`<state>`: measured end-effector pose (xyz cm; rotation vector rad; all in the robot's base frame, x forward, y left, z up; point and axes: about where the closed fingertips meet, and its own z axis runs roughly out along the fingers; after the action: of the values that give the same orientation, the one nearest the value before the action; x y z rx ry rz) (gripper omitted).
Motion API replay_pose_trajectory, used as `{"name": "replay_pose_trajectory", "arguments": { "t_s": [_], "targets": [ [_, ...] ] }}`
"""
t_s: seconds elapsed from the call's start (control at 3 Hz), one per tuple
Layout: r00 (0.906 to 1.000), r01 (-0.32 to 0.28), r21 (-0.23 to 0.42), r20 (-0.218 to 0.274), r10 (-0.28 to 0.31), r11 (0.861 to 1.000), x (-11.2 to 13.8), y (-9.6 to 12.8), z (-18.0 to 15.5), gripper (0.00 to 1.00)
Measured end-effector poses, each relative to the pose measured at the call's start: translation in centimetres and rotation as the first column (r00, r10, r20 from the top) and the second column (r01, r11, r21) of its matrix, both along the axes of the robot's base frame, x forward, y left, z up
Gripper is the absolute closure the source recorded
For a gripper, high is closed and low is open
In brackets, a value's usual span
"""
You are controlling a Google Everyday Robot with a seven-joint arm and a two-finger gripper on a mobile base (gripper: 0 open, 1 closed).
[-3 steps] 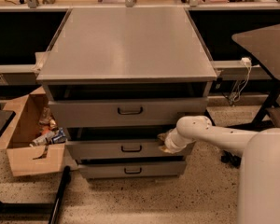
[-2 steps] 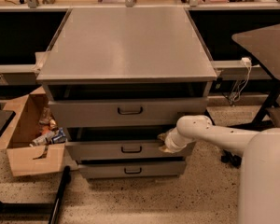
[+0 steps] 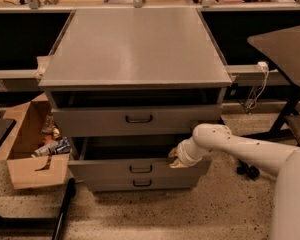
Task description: Open middle drawer
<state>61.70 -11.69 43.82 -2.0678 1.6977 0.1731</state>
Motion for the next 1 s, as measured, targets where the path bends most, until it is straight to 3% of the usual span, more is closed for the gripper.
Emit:
{"name": "replay_pose_trajectory", "arguments": {
  "t_s": [1.0],
  "targets": [
    [1.0, 0.0, 0.0, 0.0, 0.0, 1.0, -0.01, 0.03, -0.03, 0.12]
  ]
}}
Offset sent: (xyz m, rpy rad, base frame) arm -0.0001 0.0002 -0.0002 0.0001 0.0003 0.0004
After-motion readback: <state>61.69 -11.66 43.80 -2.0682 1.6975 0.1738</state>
